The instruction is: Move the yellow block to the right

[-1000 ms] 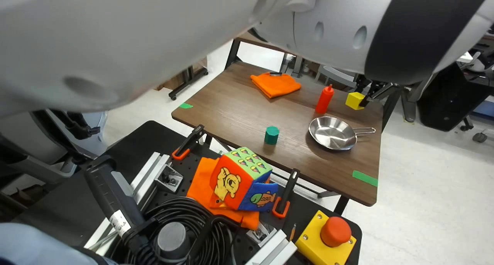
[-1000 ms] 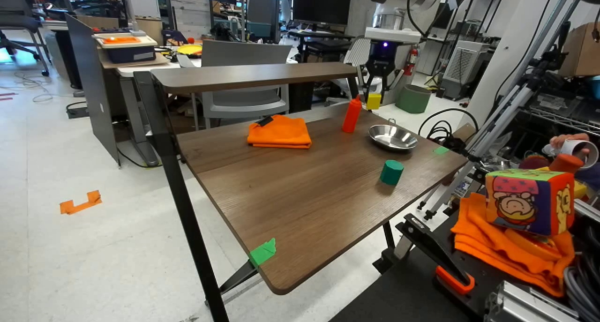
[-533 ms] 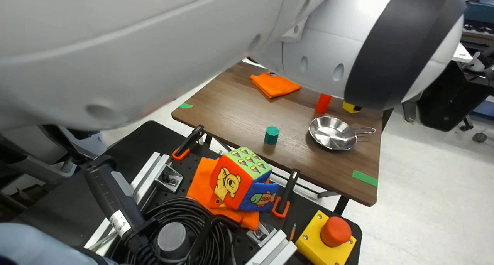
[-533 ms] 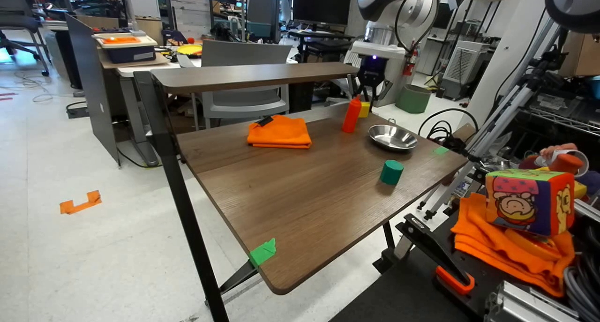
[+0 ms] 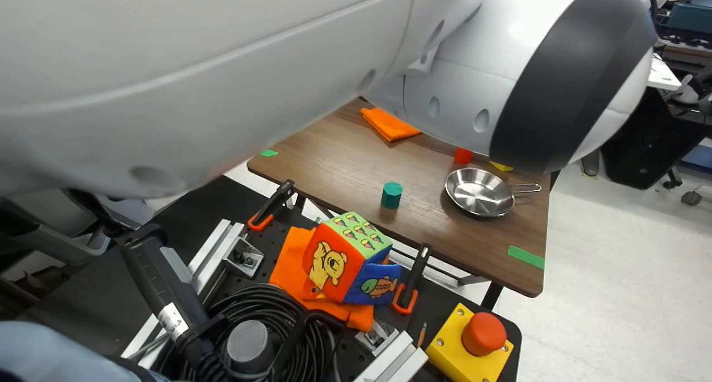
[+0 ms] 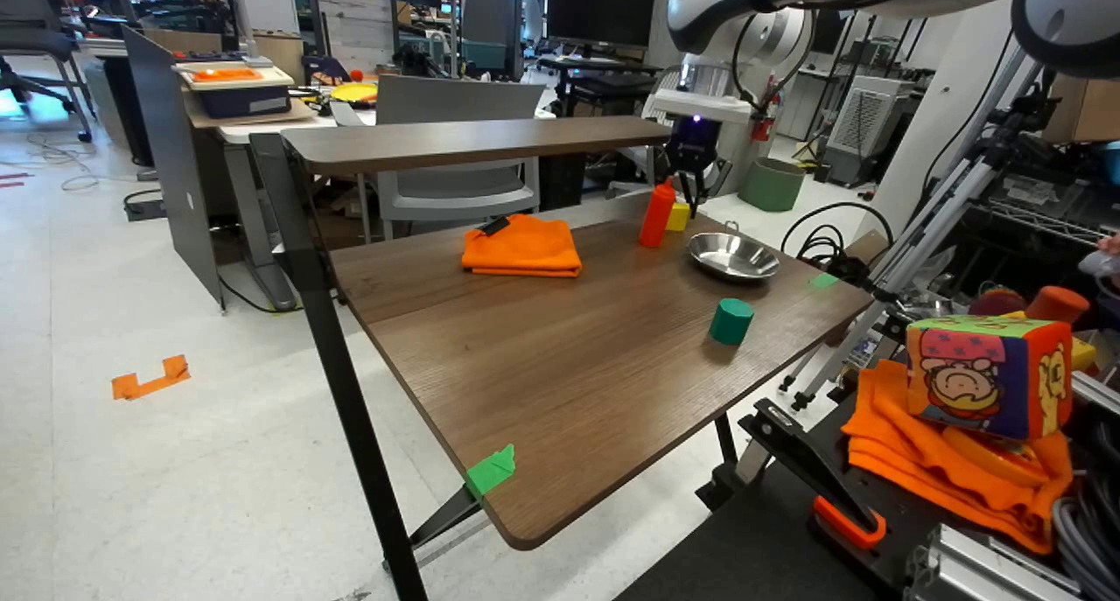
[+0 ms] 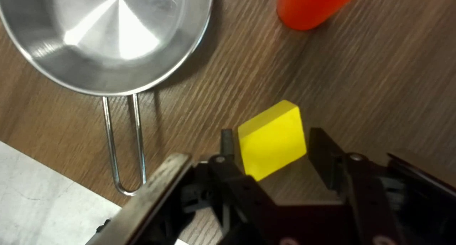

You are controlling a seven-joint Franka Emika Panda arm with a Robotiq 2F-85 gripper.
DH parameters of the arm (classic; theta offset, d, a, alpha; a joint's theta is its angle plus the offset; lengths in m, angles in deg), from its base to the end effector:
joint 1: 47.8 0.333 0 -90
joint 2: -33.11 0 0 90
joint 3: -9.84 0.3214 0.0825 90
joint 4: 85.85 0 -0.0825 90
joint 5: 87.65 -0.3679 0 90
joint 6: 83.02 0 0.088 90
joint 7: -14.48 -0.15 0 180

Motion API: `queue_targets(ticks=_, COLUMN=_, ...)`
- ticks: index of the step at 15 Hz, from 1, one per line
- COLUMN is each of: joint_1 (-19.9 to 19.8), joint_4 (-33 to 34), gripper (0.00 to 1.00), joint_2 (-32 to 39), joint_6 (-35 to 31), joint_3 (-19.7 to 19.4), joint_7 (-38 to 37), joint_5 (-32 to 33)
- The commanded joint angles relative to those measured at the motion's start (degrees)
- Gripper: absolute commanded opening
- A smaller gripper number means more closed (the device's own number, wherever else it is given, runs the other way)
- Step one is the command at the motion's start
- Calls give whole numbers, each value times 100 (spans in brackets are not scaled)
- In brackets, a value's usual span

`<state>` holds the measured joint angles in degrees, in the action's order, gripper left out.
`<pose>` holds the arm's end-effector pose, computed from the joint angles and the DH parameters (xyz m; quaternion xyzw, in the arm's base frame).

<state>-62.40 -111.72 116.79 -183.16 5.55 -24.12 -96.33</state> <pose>0.7396 -0.1981 0.0795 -0.8785 0.4695 0.0865 0.0189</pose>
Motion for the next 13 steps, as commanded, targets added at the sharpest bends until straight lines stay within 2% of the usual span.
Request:
queue_targets(ticks=1, joint_1=-73, joint_4=-34, gripper=89, joint_2=-271, joint_6=-48, joint_3=277, joint_7=87, joint_5=-134)
queue_targets(ticks=3, joint_1=-84, joint_4=-10, gripper=100, joint_2=-437, joint_6=7, joint_3=370, joint_7=208, joint_5=-144)
queue_targets(ticks=6, joint_1=-111, joint_4=-37, gripper=100, joint_2=-736, joint_6=373, joint_3=468, joint_7=953, joint_5=-112)
queue_targets(ticks=10, joint_1=-159, joint_4=-240, gripper=100, joint_2=-1181, joint_6=1555, joint_3=706, joint_7=1679, joint_5=-244)
queue_targets(ticks=13, joint_1=-147, joint_4=-72, gripper=100, joint_2=-1067, joint_6=2381, joint_3=794, joint_7=2050, joint_5=-302)
